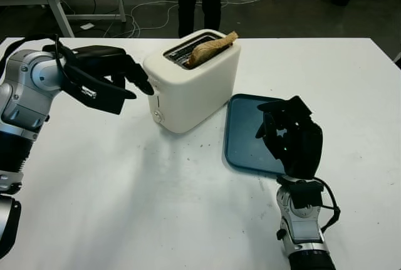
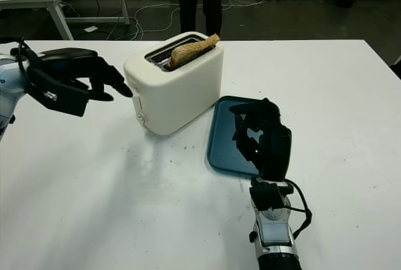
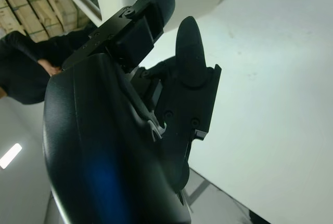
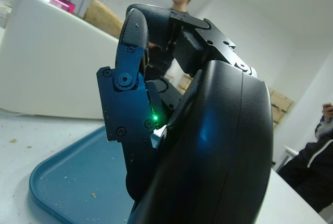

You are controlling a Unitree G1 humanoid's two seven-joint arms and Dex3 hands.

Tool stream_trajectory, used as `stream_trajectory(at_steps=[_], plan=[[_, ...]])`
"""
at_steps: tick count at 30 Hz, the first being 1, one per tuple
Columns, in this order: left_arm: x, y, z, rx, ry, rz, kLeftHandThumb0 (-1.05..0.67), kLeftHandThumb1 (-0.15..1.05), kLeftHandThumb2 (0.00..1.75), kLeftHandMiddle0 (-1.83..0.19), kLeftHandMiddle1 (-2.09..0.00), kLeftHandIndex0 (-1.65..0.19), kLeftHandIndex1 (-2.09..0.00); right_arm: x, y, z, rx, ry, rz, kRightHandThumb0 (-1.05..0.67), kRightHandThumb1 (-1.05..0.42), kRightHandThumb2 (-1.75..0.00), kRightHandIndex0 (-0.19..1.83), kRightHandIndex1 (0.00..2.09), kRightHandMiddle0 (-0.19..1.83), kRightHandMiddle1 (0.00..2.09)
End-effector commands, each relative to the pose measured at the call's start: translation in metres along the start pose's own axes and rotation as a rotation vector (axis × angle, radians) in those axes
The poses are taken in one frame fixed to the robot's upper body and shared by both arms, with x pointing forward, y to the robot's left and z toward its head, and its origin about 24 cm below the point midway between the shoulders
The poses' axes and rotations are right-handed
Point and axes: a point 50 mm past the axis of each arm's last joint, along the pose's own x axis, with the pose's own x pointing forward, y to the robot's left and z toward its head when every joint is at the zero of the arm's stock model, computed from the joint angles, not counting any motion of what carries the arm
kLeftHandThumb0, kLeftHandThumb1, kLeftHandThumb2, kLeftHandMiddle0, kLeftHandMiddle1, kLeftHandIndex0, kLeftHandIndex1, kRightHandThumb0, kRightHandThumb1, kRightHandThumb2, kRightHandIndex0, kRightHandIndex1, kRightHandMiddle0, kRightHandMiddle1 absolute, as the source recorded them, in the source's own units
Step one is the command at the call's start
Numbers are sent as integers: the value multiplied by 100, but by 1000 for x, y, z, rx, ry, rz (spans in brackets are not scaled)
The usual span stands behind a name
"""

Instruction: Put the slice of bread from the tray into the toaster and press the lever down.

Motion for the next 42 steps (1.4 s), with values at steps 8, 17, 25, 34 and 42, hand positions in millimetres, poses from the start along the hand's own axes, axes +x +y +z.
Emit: stream_trajectory(at_steps=[8,17,25,34,42], plan=[[5,0,-2,33,9,27,-25,91,52,-43,-85,-74,-1,2,-3,2,-6,-37,4,-45,-92,-43,99,175,64,175],[5,2,-4,-30,30,56,-23,92,49,-80,-133,-60,0,2,-2,1,7,-29,6,-45,-92,-42,99,175,64,175],[8,-2,-3,27,17,19,-24,92,51,-46,-69,-62,-1,2,-2,1,-1,-35,9,-45,-92,-43,99,175,64,175],[11,-3,-2,47,13,2,-25,88,59,-75,-100,-64,-1,1,-3,1,0,-37,10,-45,-92,-43,99,175,64,175],[10,-3,-2,39,12,-1,-26,85,65,-74,-121,-63,0,2,-3,1,-3,-39,7,-44,-92,-42,98,175,63,175]])
